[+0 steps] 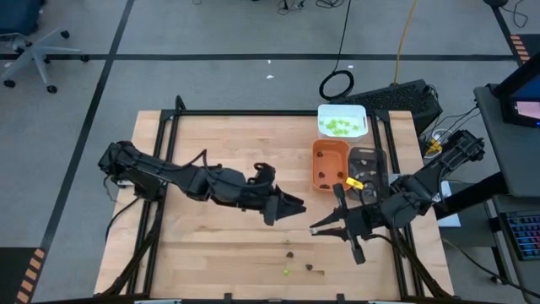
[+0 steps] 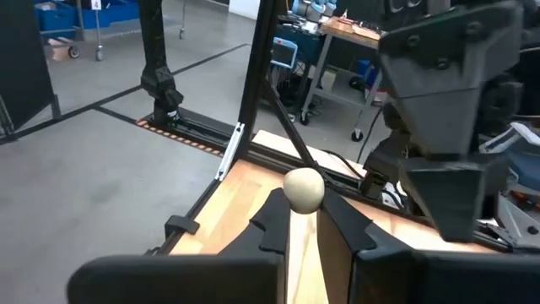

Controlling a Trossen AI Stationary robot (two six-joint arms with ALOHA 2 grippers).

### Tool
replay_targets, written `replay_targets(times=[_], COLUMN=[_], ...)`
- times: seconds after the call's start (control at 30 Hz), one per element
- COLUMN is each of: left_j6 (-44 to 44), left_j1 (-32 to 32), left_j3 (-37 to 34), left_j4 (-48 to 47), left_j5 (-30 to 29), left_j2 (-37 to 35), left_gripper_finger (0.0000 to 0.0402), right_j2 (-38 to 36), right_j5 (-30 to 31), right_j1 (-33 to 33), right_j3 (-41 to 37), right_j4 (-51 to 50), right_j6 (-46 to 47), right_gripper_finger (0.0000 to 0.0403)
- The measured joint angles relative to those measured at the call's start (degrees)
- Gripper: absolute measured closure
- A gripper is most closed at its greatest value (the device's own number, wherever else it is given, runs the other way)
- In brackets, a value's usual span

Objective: Sort Halloween decoration
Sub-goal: Put the white skull toy into the black bin

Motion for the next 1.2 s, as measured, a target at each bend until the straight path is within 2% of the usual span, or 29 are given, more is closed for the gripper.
replay_targets(times=[0.27,0.57,0.83,0.93,1.0,1.2], left_j6=[0.4,1.8,1.6,1.6,1.6,3.0], left_j1=[0.2,0.2,0.2,0.1,0.1,0.7], left_j3=[0.0,0.0,0.0,0.0,0.0,0.0], left_j4=[-9.0,-12.4,-16.6,-16.5,-16.5,-16.5], left_j5=[-2.7,-3.1,-3.1,-3.1,-3.1,-2.9], left_j2=[-3.4,-3.9,-3.8,-3.8,-3.8,-3.8], left_gripper_finger=[0.0198,0.0198,0.0198,0.0198,0.0198,0.0198], right_j2=[-1.7,-5.3,-9.2,-10.7,-11.5,-13.7], right_j5=[1.3,3.2,3.2,3.3,4.4,7.8], right_j1=[0.0,0.0,0.0,0.0,0.0,-0.1], right_j3=[0.0,0.0,0.0,0.0,0.0,0.0], right_j4=[-0.8,-3.6,-3.8,-3.4,-3.4,-3.4], right_j6=[0.8,0.5,-15.1,-17.4,-15.2,-0.7], right_gripper_finger=[0.0387,0.0389,0.0389,0.0389,0.0389,0.0388])
